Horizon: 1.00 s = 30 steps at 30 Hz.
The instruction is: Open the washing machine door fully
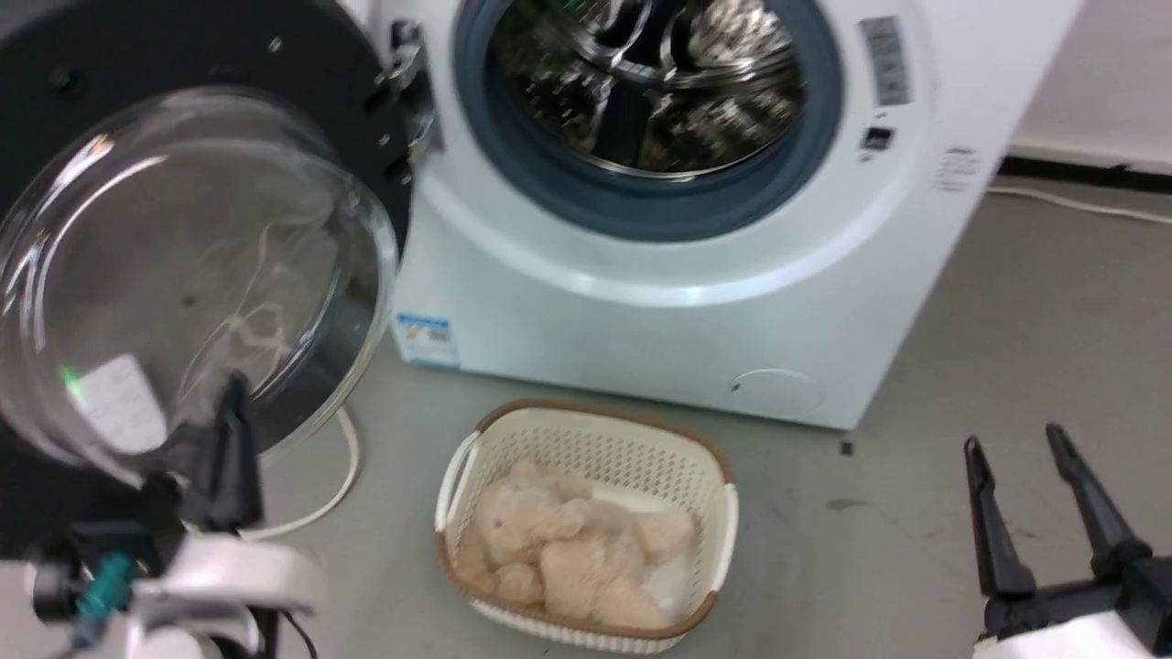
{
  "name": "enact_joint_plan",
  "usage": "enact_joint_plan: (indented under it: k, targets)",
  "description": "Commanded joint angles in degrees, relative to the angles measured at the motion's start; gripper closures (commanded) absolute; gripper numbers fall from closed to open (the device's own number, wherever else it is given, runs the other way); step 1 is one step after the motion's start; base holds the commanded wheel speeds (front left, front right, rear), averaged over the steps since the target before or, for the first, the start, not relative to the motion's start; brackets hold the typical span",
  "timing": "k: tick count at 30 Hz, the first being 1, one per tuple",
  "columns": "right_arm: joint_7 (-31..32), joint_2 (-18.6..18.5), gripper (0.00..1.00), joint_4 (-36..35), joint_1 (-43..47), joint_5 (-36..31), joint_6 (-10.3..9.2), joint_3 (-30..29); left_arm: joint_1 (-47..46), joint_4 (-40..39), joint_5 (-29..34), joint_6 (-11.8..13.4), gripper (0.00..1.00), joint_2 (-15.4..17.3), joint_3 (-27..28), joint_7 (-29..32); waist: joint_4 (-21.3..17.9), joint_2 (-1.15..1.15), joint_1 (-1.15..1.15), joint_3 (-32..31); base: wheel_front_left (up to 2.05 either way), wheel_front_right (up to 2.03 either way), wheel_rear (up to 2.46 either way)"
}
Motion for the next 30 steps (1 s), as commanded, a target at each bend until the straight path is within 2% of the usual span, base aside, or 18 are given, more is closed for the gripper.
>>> enact_joint_plan:
  k: [1, 6, 8, 9, 12, 15, 25, 26, 30]
  targets:
    - [-0.25, 0.50, 0.00, -0.06, 1.01, -0.49, -0.06, -0.04, 1.61, -0.65, 0.32, 0.39, 1.00, -0.18, -0.35, -0.38, -2.66, 0.00, 0.02, -2.49, 0.00, 0.00, 0.00]
    - [-0.25, 1.14, 0.00, -0.28, 3.60, -0.72, -0.06, -0.04, 6.27, -3.28, 1.39, 1.04, 1.00, -2.39, -3.89, -0.23, -4.29, 0.00, 0.02, -3.93, 0.00, 0.00, 0.00]
    - [-0.25, 1.28, 0.00, -0.14, 4.36, -0.89, -0.06, 0.50, 7.78, -3.00, 2.17, 1.35, 0.00, -3.02, -5.39, -0.13, -4.73, 0.00, 0.02, -4.29, 0.00, 0.00, 0.00]
    - [-0.25, 1.34, 0.00, -0.08, 4.57, -0.89, -0.06, 0.72, 8.30, -2.80, 2.45, 1.63, 0.00, -3.52, -5.98, -0.15, -4.91, 0.00, 0.02, -4.40, 0.00, 0.00, 0.00]
    - [-0.25, 1.59, 0.00, 0.76, 5.26, -0.34, -0.06, 2.00, 12.24, 0.43, 7.53, 5.10, 0.00, -5.93, -10.82, -0.05, -6.37, 0.00, 0.02, -5.33, 0.00, 0.00, 0.00]
    - [-0.25, 1.61, 0.00, 1.78, 5.93, -0.22, -0.06, 3.12, 12.87, 0.88, 8.20, 6.31, 0.00, -6.75, -11.50, -0.15, -6.45, 0.00, 0.02, -5.63, 0.00, 0.00, 0.00]
    - [-0.25, 1.63, 0.00, 2.71, 6.26, -0.27, -0.06, 4.01, 12.85, 0.16, 9.01, 7.48, 0.00, -7.07, -12.49, -0.17, -6.63, 0.00, 0.02, -6.08, 0.00, 0.00, 0.00]
    - [0.02, 1.35, 1.00, 2.46, 5.58, -0.26, 0.00, 3.92, 12.17, 0.34, 8.69, 7.24, 1.00, -6.82, -12.52, 0.09, -6.63, 0.00, 0.02, -6.09, 0.00, 0.00, 0.00]
    - [0.36, 1.35, 1.00, 2.49, 5.36, -0.28, 0.00, 3.93, 12.02, 0.33, 8.92, 6.86, 1.00, -7.01, -12.19, 0.40, -6.70, 0.00, 0.02, -6.02, 0.00, 0.00, 0.00]
